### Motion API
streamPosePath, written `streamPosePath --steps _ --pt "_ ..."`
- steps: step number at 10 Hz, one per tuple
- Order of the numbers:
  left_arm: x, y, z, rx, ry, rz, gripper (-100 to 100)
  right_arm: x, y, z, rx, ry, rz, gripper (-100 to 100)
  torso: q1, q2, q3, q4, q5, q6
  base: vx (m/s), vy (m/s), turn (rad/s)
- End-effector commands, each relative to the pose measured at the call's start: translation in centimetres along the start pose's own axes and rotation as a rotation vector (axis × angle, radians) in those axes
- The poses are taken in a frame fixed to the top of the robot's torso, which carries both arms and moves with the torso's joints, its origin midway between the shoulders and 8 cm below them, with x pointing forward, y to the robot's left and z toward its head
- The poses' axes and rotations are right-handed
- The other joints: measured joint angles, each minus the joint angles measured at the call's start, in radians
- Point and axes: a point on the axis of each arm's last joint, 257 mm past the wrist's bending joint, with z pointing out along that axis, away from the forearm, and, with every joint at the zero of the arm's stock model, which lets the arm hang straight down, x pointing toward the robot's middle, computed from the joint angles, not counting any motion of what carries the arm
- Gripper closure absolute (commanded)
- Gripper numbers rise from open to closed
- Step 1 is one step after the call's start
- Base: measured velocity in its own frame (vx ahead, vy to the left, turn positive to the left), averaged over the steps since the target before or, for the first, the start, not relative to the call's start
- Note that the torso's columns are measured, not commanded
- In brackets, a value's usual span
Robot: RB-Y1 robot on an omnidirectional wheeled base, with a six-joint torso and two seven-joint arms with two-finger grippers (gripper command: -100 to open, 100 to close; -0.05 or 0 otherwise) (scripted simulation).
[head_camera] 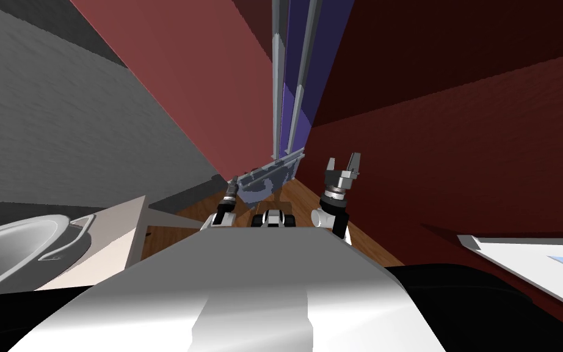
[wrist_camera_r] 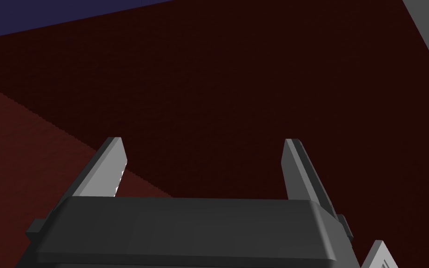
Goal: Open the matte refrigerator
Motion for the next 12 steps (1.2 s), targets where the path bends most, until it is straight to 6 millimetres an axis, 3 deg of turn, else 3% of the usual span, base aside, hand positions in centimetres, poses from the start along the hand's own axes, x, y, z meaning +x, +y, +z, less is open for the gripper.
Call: streamPosePath --steps 1,2,7,12 --pt "1.2 3.1 -0.6 -0.064 0.014 -0.016 -100 0.0 0.0 0.0 0.000 0.000 0.000 0 0.000 0.000 0.000 0.000 0.000 0.000 0.006 0.023 -0.008" --pt "1.2 3.3 -0.6 -0.067 0.014 -0.016 -100 0.0 0.0 0.0 0.000 0.000 0.000 0 0.001 0.000 0.000 0.000 0.000 0.000 0.004 0.019 0.000" --pt "4.0 8.9 -2.6 -0.193 0.040 -0.058 -100 0.0 0.0 0.0 0.000 0.000 0.000 0 0.001 -0.001 0.000 -0.001 0.001 0.001 0.006 0.026 -0.001" --pt "6.3 11.9 -4.1 -0.269 0.055 -0.095 -100 0.0 0.0 0.0 0.000 0.000 0.000 0 0.000 0.000 0.000 0.000 0.000 0.000 0.008 0.017 -0.005"
